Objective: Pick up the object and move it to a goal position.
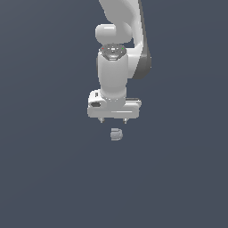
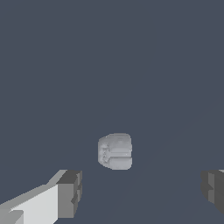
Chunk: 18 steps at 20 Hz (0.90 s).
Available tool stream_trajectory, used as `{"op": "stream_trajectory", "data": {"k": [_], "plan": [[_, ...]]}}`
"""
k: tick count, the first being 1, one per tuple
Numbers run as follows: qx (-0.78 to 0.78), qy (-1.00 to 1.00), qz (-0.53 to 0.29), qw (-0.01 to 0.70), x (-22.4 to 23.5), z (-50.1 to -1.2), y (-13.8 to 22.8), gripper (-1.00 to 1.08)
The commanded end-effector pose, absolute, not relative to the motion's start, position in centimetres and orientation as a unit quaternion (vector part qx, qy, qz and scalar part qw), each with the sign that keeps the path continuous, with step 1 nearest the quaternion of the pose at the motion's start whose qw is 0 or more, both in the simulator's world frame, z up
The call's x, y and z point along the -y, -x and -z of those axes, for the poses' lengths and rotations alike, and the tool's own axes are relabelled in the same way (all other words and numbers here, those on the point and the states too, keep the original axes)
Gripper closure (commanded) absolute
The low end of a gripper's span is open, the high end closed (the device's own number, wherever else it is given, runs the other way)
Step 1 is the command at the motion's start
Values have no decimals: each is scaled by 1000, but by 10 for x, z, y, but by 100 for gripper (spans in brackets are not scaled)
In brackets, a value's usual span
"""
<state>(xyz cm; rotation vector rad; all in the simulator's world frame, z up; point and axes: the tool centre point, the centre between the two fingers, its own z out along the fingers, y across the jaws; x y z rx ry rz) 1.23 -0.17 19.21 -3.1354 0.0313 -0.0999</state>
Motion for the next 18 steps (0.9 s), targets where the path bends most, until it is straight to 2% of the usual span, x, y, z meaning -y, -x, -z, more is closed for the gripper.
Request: {"op": "stream_trajectory", "data": {"k": [1, 18], "plan": [[-10, 999, 32, 2, 2, -192, -12, -92], [-4, 1000, 10, 0, 6, -190, 0, -92]]}}
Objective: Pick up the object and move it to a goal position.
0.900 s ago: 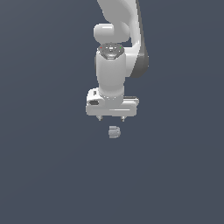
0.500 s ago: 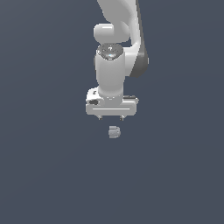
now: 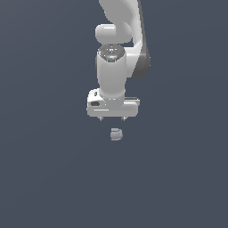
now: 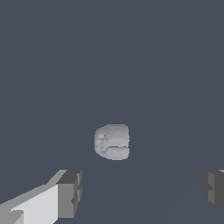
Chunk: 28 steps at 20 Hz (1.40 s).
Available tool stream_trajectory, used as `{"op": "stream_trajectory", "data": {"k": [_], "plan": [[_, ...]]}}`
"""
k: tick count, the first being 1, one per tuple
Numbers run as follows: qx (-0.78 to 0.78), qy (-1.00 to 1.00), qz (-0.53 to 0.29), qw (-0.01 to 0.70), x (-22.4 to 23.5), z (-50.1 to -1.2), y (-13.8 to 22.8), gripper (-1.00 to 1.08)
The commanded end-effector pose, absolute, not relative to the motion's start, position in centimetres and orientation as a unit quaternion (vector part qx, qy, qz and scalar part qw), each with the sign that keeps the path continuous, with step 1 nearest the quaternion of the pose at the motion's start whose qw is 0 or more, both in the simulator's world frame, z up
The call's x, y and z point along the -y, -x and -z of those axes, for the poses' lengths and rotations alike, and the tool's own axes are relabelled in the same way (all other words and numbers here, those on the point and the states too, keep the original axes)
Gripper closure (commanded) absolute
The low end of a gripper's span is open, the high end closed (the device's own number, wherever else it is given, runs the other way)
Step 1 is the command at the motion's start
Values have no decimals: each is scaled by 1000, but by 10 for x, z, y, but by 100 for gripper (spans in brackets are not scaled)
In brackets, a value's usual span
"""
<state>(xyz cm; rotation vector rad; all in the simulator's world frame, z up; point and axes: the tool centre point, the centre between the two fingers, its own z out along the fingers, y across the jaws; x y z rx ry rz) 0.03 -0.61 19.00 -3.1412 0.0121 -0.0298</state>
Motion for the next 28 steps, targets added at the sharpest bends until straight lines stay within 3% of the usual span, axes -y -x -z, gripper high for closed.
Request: {"op": "stream_trajectory", "data": {"k": [1, 18, 28], "plan": [[-4, 1000, 10, 0, 6, -190, 0, -92], [-6, 1000, 1, 0, -13, -99, 6, -92], [-5, 1000, -1, 0, -14, -86, 8, -92]]}}
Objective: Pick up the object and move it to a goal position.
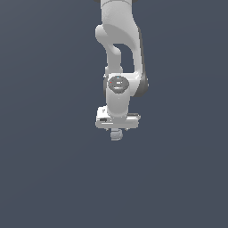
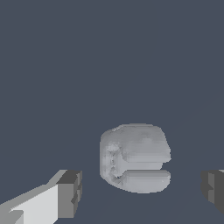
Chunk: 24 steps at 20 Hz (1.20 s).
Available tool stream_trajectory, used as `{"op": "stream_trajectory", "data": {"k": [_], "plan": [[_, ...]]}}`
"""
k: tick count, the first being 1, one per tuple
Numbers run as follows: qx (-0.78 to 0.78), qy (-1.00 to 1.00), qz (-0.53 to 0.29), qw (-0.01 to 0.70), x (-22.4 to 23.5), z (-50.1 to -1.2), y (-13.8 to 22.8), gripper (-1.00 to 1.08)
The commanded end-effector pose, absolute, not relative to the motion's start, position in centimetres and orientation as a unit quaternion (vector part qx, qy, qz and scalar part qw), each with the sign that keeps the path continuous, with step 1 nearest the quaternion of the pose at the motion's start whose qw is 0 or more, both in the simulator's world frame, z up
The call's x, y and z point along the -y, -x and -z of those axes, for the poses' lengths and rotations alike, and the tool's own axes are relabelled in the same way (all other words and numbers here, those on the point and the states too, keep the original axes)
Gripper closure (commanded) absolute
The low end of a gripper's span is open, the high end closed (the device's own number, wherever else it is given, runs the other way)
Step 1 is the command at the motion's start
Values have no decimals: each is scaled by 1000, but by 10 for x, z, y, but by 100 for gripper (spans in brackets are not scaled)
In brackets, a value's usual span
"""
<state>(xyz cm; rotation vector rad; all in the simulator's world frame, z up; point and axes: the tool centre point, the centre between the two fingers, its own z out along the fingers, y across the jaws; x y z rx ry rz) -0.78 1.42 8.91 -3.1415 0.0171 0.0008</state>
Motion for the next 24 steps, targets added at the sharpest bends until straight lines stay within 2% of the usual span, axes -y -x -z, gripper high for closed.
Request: {"op": "stream_trajectory", "data": {"k": [1, 8, 14, 15, 24], "plan": [[-5, 1000, -1, 0, -14, -83, 8, -92], [-6, 1000, 0, 0, -14, -50, 9, -92], [-6, 1000, 0, 0, -14, -40, 8, -92], [-6, 1000, 0, 0, -14, -40, 8, 108], [-6, 1000, 0, 0, -14, -40, 8, 108]]}}
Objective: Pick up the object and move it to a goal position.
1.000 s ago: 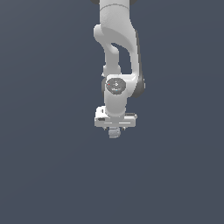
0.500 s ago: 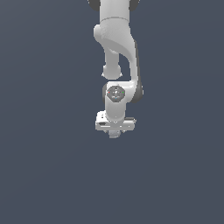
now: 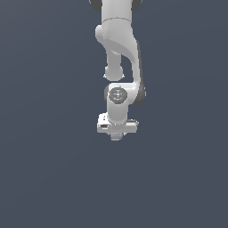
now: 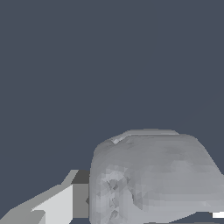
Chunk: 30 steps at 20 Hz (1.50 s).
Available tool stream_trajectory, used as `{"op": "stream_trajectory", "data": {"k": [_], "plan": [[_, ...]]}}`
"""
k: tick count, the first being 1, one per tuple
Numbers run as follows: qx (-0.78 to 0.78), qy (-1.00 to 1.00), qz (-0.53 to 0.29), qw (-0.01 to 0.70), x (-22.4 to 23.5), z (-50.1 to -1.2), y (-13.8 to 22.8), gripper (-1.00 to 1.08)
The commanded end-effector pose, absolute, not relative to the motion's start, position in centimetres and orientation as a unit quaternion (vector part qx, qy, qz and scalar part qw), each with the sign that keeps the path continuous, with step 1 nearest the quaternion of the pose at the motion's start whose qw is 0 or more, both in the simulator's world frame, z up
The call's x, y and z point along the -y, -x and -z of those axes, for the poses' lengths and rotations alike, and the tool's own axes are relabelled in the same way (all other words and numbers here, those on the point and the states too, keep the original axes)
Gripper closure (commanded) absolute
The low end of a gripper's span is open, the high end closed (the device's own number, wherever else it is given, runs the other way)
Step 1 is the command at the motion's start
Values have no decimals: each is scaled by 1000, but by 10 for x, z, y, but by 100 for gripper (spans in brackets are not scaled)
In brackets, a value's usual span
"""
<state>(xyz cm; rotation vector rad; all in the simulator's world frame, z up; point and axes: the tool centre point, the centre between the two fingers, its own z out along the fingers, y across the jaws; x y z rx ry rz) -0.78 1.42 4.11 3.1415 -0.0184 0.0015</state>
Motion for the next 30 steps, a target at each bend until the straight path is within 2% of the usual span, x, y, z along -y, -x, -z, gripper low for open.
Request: {"op": "stream_trajectory", "data": {"k": [1, 12, 30], "plan": [[6, -1000, 0, 0, -14, -41, 8, 108], [6, -1000, 0, 0, -39, -61, -13, 108], [6, -1000, 0, 0, -129, -133, -90, 108]]}}
